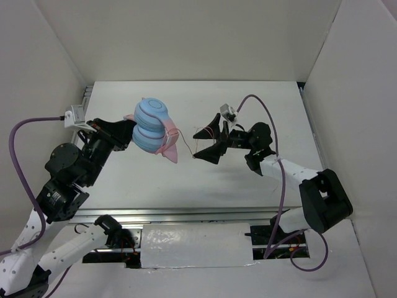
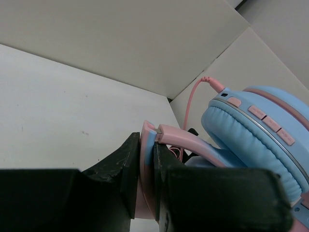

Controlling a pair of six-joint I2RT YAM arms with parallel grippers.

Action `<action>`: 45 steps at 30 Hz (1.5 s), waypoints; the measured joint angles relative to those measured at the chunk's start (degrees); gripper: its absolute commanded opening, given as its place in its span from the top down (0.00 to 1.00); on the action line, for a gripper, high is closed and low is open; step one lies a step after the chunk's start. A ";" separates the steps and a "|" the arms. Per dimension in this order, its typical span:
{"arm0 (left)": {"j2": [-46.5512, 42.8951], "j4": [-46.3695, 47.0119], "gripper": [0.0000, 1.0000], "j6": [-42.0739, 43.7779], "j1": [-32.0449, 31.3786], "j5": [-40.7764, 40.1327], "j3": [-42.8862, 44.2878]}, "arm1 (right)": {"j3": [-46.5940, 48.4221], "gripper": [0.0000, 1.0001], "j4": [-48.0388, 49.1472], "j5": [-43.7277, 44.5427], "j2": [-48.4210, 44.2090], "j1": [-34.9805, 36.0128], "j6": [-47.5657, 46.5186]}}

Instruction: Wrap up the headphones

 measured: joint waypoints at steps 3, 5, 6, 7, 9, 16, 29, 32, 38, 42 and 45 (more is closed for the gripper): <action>0.20 -0.17 1.00 -0.02 0.00 -0.68 0.79 | 1.51 0.00 0.74 -6.10 0.79 -0.59 0.68; 0.13 -0.31 1.00 -0.04 -0.02 -1.22 0.85 | 1.51 0.00 0.94 -9.46 0.83 -0.70 0.63; -0.04 -0.39 1.00 -0.04 -0.02 -1.44 0.85 | 1.51 0.00 0.83 -10.95 0.85 -0.81 0.59; -0.11 -0.52 1.00 -0.02 -0.02 -1.73 0.85 | 1.51 0.00 0.63 -12.26 0.85 -0.81 0.37; -0.48 -0.66 1.00 -0.02 -0.02 -2.47 0.85 | 1.49 0.00 -0.17 -14.34 0.79 -0.83 -0.33; -1.77 -1.68 1.00 0.04 -0.04 -4.70 1.57 | 1.22 0.00 -17.22 -8.46 -5.49 0.00 -11.58; 2.47 -3.65 1.00 -0.24 -0.04 -6.29 9.11 | -2.69 0.00 -26.88 23.80 -9.90 13.38 -23.61; 3.69 -3.89 1.00 -0.26 -0.04 -6.45 10.71 | -2.69 0.00 -24.68 24.98 -6.34 15.52 -24.46; 6.19 -4.76 1.00 -0.44 -0.04 -6.95 14.45 | -1.84 0.00 -19.87 24.37 2.54 16.37 -25.22; 7.80 -5.27 1.00 -0.63 -0.04 -8.02 16.83 | -0.42 0.00 -18.49 24.17 7.52 16.37 -25.38; 9.14 -5.79 1.00 -0.63 -0.04 -8.11 19.10 | -0.44 0.00 -16.44 24.72 9.68 16.31 -24.81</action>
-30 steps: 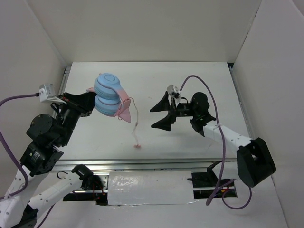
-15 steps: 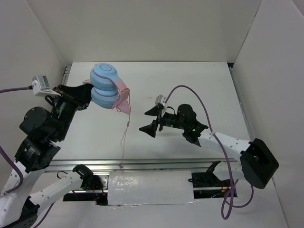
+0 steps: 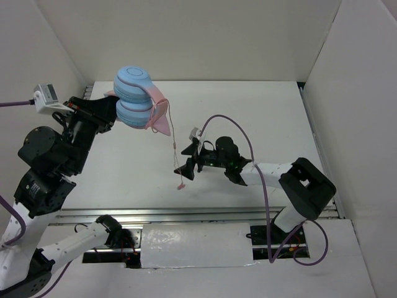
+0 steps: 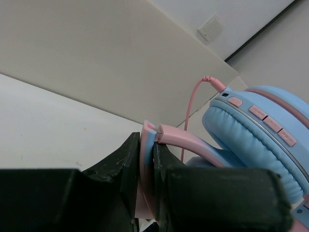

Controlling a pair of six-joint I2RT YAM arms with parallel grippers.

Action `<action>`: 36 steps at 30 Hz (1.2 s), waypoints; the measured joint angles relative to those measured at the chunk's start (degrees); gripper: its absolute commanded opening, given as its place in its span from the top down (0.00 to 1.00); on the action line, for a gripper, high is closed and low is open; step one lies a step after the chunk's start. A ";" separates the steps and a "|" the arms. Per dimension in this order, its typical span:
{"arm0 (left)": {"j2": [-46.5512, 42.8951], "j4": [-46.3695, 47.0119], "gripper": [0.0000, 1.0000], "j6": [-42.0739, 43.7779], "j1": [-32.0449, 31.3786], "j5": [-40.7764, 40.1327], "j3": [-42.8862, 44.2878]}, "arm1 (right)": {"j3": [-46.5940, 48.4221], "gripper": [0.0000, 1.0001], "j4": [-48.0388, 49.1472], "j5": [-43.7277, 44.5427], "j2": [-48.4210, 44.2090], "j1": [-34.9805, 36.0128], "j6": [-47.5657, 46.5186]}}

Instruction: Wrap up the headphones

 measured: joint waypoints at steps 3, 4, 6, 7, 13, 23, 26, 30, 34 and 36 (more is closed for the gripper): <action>1.49 0.04 1.00 0.07 0.00 -0.28 2.62 | -0.15 0.00 2.40 1.36 0.57 -0.46 1.53; 1.86 0.02 1.00 0.09 0.00 -0.46 3.21 | -0.15 0.00 3.23 2.12 0.57 -0.68 2.23; 2.36 -0.09 1.00 0.20 0.00 -1.27 3.85 | -0.15 0.00 4.37 4.26 0.57 -1.03 3.19; 2.54 -0.24 1.00 0.20 0.00 -1.97 4.04 | -0.26 0.00 4.55 5.55 0.44 -1.16 3.78; 3.76 -2.38 1.00 -0.59 0.00 -9.18 4.37 | -6.93 0.00 4.90 15.32 -5.01 -1.16 4.90; 6.40 -3.39 1.00 -0.83 0.00 -14.64 4.37 | -13.57 0.00 5.29 18.01 -11.67 1.07 -0.33; 6.29 -3.32 1.00 -0.85 0.00 -15.17 4.37 | -13.64 0.00 5.68 19.15 -11.67 1.16 -1.92; 6.27 -3.34 1.00 -0.85 0.00 -15.56 4.63 | -13.42 0.00 7.65 24.85 -11.43 1.29 -2.43; 6.27 -3.32 1.00 -0.87 0.00 -15.52 4.74 | -11.37 0.00 11.41 33.51 -9.33 1.79 -0.98; 6.34 -3.34 1.00 -0.90 0.00 -15.45 4.74 | -9.18 0.00 12.87 36.35 -6.84 2.78 -0.74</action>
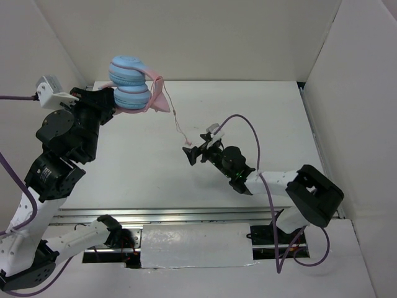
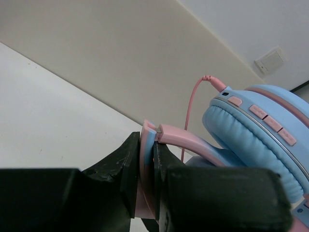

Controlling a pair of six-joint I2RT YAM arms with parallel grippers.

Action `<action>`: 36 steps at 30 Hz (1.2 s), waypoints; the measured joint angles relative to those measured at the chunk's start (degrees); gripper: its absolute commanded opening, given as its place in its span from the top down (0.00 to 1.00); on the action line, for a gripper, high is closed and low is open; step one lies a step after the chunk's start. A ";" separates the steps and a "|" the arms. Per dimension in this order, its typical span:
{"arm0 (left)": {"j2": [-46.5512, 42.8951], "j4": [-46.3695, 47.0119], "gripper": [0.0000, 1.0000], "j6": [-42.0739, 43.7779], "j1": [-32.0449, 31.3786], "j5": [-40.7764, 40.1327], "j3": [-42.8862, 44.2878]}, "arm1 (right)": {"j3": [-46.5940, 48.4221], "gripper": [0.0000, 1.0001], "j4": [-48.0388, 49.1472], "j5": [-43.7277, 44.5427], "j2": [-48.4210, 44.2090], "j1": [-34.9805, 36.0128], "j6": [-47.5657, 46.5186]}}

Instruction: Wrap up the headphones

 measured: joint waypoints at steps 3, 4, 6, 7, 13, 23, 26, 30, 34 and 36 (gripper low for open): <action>0.39 -0.07 1.00 -0.09 0.00 0.24 0.35 | 5.60 0.00 0.76 1.49 6.01 1.57 0.70; 0.63 -0.07 1.00 -0.13 0.00 0.28 0.50 | 7.76 0.00 1.09 1.38 8.41 1.97 1.31; 0.85 -0.17 1.00 -0.17 0.00 0.31 0.55 | 11.69 0.00 1.84 -0.35 13.11 2.84 2.69; 1.01 -0.50 1.00 -0.20 0.00 0.31 0.76 | 13.53 0.02 1.99 -1.38 15.32 3.50 3.54; 1.05 -1.51 1.00 -0.17 0.00 0.26 2.08 | 20.06 0.26 2.27 -8.92 24.04 8.35 8.55; -1.38 -1.88 1.00 -0.17 -0.04 -0.42 2.43 | 20.81 1.00 5.60 -16.35 27.96 8.74 13.29; -1.27 -2.80 1.00 -0.28 -0.04 -1.46 3.37 | 19.23 1.00 7.45 -17.99 28.22 8.61 13.75; -0.37 -4.02 1.00 -1.29 -0.04 -4.79 3.65 | 14.91 1.00 7.72 -19.04 26.60 9.03 13.60; 2.43 -5.97 1.00 -4.85 -0.04 -11.17 3.76 | 10.08 1.00 2.84 -17.77 20.57 12.09 12.11; 4.48 -6.93 1.00 -7.56 -0.04 -14.69 3.76 | 9.62 1.00 -0.83 -16.46 17.66 15.26 11.21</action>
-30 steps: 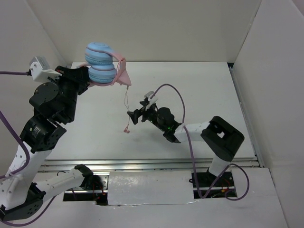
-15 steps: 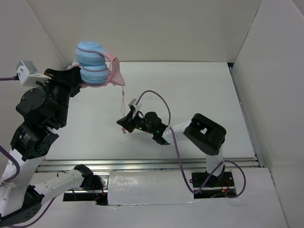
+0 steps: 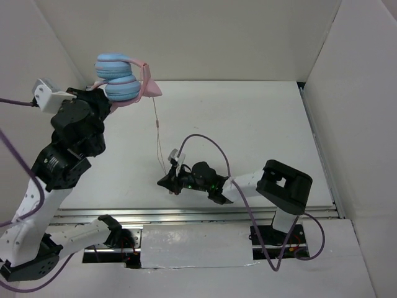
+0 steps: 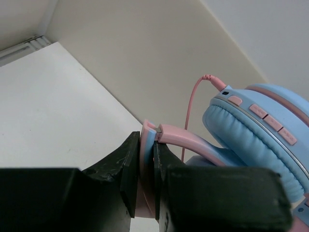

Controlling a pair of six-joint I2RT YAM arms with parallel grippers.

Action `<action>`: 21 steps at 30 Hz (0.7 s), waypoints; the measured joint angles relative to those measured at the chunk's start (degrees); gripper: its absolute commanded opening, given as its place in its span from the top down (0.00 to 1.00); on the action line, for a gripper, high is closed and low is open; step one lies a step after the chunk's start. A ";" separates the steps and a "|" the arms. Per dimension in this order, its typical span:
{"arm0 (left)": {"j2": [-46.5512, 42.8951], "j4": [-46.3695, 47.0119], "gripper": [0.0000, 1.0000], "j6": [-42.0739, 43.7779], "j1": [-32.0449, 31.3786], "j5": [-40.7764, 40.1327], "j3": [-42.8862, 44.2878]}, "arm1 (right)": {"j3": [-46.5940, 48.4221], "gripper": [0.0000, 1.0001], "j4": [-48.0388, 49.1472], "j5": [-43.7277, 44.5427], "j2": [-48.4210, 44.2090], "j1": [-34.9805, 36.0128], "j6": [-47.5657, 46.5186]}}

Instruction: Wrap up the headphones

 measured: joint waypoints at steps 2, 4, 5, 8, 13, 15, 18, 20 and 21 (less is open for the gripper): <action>1.97 -1.20 1.00 -2.40 0.00 -2.78 0.13 | 0.26 1.00 -3.23 1.11 -1.95 2.99 -0.90; 4.98 -3.15 1.00 -5.14 0.00 -4.92 0.42 | 1.55 1.00 -7.58 2.36 -3.04 5.81 -2.21; 6.32 -3.98 1.00 -6.16 0.00 -5.84 0.48 | 2.80 1.00 -10.99 3.21 -3.41 7.32 -3.06; 10.03 -6.62 1.00 -8.79 0.00 -8.31 0.48 | 6.21 1.00 -19.32 7.08 -4.87 11.26 -5.79; 12.46 -8.26 1.00 -11.50 0.22 -11.23 -2.21 | 10.73 1.00 -35.69 14.56 -14.19 16.11 -11.87; 12.44 -8.20 1.00 -11.85 0.44 -11.52 -4.44 | 13.16 1.00 -41.57 16.46 -19.04 16.63 -14.08; 12.33 -7.48 1.00 -12.02 0.72 -11.47 -9.46 | 19.67 1.00 -50.77 20.02 -24.68 16.57 -17.38; 12.66 -7.91 1.00 -12.26 0.79 -11.23 -12.50 | 24.68 1.00 -55.56 22.05 -26.84 16.46 -19.47; 12.98 -8.02 1.00 -12.55 0.79 -11.08 -13.77 | 26.93 1.00 -57.51 22.75 -27.71 16.41 -20.41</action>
